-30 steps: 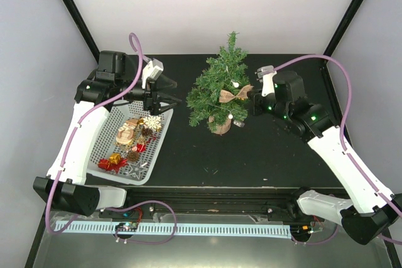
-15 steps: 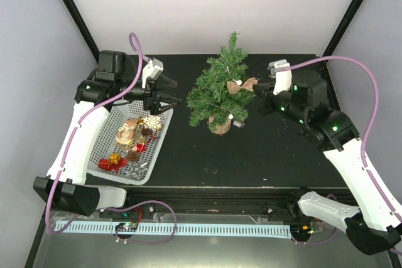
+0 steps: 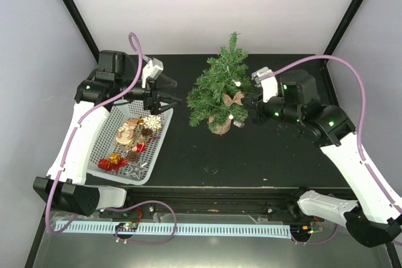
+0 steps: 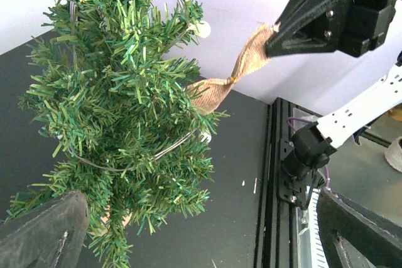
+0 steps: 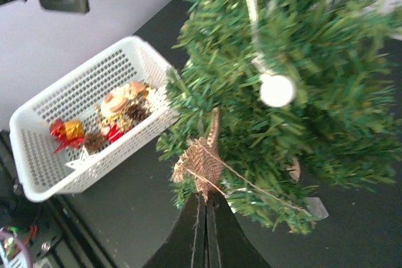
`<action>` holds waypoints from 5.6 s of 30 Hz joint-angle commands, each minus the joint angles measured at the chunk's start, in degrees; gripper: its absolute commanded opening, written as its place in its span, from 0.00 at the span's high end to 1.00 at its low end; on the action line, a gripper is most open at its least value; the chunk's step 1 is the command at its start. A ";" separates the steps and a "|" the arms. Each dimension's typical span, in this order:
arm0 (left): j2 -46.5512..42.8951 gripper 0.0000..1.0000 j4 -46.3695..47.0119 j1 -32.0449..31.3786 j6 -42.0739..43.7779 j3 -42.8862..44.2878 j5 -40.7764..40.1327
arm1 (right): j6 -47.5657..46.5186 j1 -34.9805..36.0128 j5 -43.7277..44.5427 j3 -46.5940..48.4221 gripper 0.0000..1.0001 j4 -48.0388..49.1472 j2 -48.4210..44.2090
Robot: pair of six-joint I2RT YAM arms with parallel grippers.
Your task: Decorate the small christmas tree
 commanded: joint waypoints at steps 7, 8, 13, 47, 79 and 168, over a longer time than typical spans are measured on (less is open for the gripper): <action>-0.89 0.01 0.93 0.47 -0.74 0.01 1.19 | -1.49 3.44 -2.85 1.71 0.99 -1.79 3.17; -0.89 0.01 1.01 0.47 -0.74 -0.06 1.19 | -1.48 3.47 -2.83 1.95 0.99 -1.84 3.46; -0.89 0.01 1.03 0.45 -0.76 -0.10 1.19 | -1.41 3.62 -0.35 1.94 0.99 -1.63 4.59; -2.82 0.01 1.49 0.46 -0.79 -1.06 1.63 | 1.64 5.56 13.00 0.84 0.99 2.20 3.99; -3.08 0.01 1.97 0.43 -0.96 -1.80 2.16 | 5.28 5.43 20.12 -6.84 0.99 12.42 4.71; 12.77 0.56 9.12 14.39 31.76 -30.20 -44.49 | 18.37 5.43 16.87 -27.35 0.40 1.60 -13.70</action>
